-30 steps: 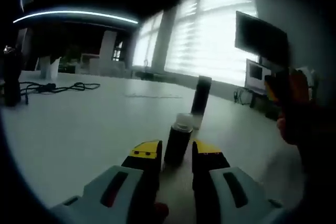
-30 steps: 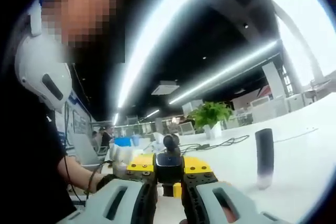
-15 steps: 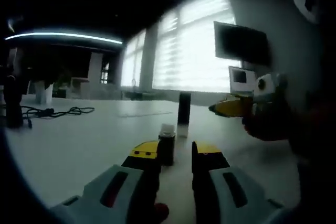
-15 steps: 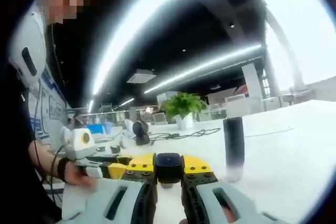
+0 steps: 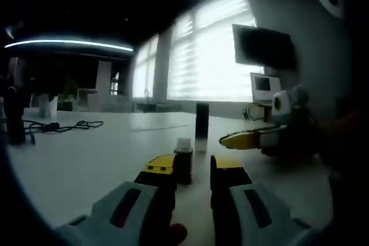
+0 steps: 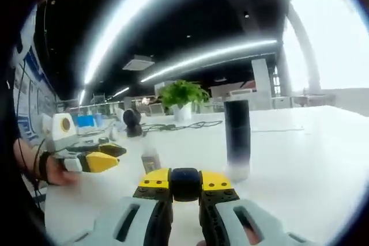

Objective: Pick up cosmetic bottle twist off cap place on table pick up cap screw tight cap place on table

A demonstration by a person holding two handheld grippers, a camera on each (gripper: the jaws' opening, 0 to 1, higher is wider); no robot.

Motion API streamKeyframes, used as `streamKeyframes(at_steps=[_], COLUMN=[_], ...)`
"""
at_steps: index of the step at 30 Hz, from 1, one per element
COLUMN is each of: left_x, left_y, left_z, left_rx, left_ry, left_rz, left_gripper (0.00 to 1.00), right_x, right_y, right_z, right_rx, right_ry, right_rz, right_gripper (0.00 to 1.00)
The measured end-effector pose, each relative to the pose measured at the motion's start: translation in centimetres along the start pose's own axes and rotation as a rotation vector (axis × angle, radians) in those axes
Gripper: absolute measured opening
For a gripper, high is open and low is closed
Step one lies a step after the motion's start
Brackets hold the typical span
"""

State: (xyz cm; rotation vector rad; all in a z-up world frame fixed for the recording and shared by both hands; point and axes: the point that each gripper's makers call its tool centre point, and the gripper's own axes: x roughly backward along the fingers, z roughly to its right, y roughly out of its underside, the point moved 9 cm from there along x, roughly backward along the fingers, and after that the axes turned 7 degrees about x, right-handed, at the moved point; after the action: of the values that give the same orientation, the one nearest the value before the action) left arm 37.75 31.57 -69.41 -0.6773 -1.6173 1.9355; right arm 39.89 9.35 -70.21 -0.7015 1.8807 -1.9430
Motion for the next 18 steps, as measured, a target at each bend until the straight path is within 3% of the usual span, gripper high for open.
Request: streamKeyframes(at_steps=[9,18], left_x=[0.0,0.0], left_y=[0.0,0.0], left_z=[-0.1,0.0], left_rx=[0.016,0.006], left_ry=[0.002,-0.005], left_rz=[0.003,0.008], left_gripper=[0.13,0.13], right_x=[-1.2,-1.8], right_y=[0.9,1.4], right_z=[0.1,0.3], right_rx=[0.016,0.035], right_ry=[0.005,0.001], right_rz=[-0.115,-0.176], right_gripper=[0.11,0.11])
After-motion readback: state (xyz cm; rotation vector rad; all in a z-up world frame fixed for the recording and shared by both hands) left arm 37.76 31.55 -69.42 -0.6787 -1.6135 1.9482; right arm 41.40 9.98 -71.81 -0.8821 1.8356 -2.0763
